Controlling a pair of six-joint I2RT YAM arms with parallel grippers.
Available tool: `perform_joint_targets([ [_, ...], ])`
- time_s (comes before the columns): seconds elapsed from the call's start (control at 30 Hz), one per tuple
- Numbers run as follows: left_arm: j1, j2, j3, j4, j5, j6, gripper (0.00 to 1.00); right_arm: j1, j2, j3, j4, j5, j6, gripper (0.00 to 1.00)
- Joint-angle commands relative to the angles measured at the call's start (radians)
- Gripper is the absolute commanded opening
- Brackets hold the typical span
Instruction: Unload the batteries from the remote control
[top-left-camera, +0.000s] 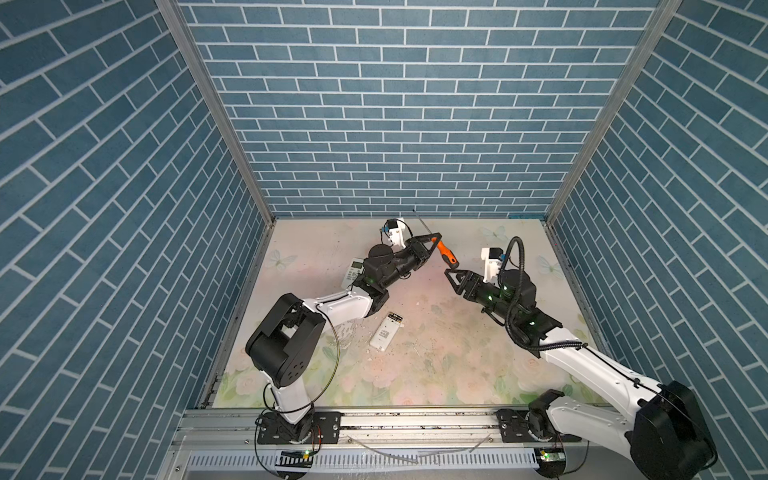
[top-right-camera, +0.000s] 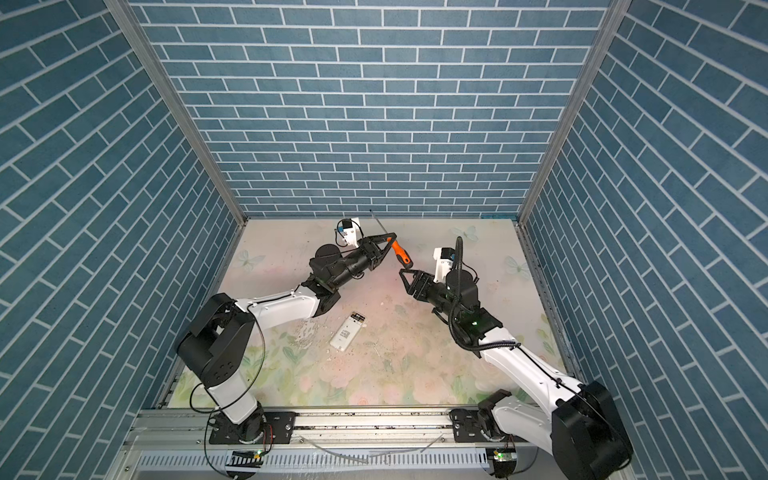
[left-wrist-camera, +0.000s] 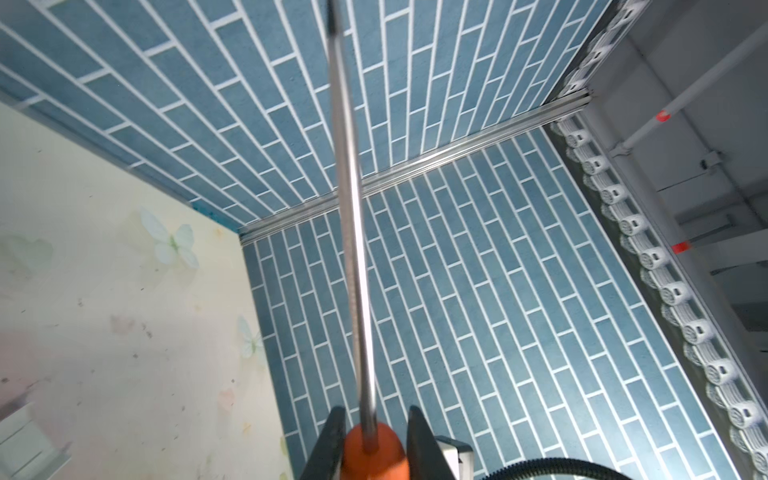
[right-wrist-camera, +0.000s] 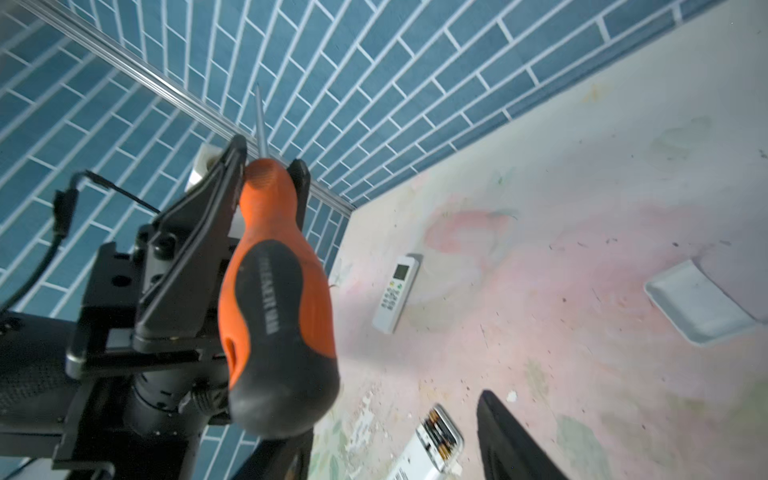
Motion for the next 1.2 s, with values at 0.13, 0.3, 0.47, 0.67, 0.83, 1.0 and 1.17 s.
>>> perform_joint_targets([
  [0.13,0.006,0.011,0.009,0.114,-0.017,-0.025,0.0,0.003,0.059,0.014,0.381,-0.024,0.133,0.63],
  [0.3,0.012,0.017,0.021,0.131,-0.013,-0.028,0.0,0.003,0.101,0.029,0.441,-0.057,0.177,0.63],
  [0.47,0.013,0.012,0.022,0.142,-0.009,-0.033,0.0,0.003,0.132,0.056,0.482,-0.064,0.184,0.61],
  [0.67,0.009,0.01,0.006,0.163,-0.013,-0.037,0.0,0.003,0.184,0.109,0.498,-0.074,0.194,0.57],
  [0.83,-0.01,0.019,-0.007,0.186,-0.021,-0.044,0.0,0.005,0.233,0.151,0.508,-0.081,0.207,0.51],
  [1.0,-0.047,0.033,-0.021,0.212,-0.032,-0.051,0.0,0.005,0.264,0.172,0.522,-0.084,0.217,0.45],
  [1.17,-0.083,0.053,-0.035,0.236,-0.033,-0.062,0.0,0.006,0.271,0.177,0.523,-0.084,0.216,0.42],
])
